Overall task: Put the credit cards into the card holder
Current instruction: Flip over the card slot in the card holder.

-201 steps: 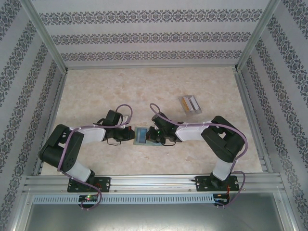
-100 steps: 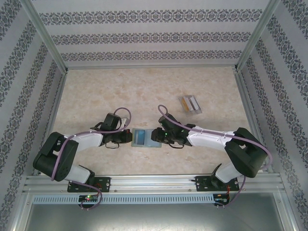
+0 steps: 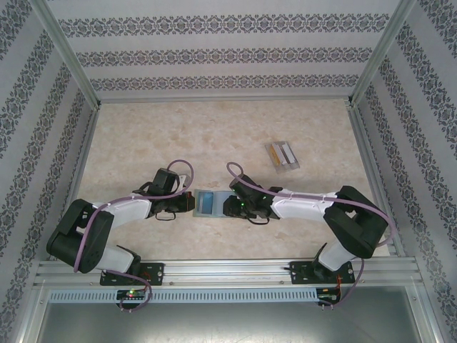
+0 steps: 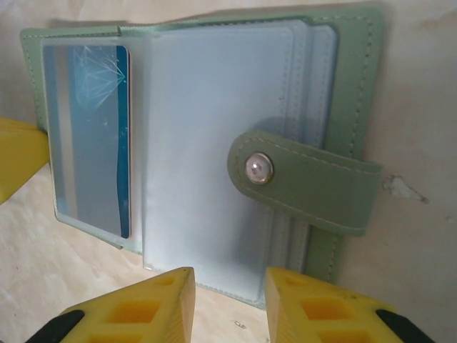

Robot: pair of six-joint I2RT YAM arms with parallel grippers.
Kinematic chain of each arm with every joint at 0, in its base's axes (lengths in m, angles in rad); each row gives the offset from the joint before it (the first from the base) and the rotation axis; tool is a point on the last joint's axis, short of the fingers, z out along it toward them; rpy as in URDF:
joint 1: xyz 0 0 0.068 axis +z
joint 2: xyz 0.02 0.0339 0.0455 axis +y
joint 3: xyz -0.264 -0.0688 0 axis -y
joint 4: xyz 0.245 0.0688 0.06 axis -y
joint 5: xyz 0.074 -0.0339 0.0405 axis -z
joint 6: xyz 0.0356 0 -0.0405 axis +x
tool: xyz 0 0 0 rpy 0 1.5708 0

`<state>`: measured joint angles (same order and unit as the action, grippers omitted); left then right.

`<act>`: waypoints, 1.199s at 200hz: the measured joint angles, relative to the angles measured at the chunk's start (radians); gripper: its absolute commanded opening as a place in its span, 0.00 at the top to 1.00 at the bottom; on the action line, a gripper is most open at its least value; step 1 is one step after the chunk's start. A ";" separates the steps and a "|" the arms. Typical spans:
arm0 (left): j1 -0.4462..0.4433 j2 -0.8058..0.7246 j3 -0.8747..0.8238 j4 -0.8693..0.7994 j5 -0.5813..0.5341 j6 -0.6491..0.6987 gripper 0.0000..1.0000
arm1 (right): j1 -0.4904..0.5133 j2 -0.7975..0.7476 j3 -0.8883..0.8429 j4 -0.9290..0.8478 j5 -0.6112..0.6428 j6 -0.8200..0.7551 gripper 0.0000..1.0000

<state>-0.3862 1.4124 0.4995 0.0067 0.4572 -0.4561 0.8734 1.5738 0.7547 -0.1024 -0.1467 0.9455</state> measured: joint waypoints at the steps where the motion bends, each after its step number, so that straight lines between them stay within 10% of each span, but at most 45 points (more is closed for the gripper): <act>1: 0.000 0.000 0.000 0.000 0.000 0.000 1.00 | 0.000 0.001 0.000 0.000 0.000 0.000 0.67; 240: 0.000 0.017 0.000 0.004 0.002 0.000 1.00 | 0.015 0.092 0.064 0.157 -0.043 0.020 0.75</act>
<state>-0.3862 1.4296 0.4995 0.0105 0.4595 -0.4561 0.8883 1.6657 0.8185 0.0544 -0.1894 0.9657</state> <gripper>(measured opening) 0.048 0.249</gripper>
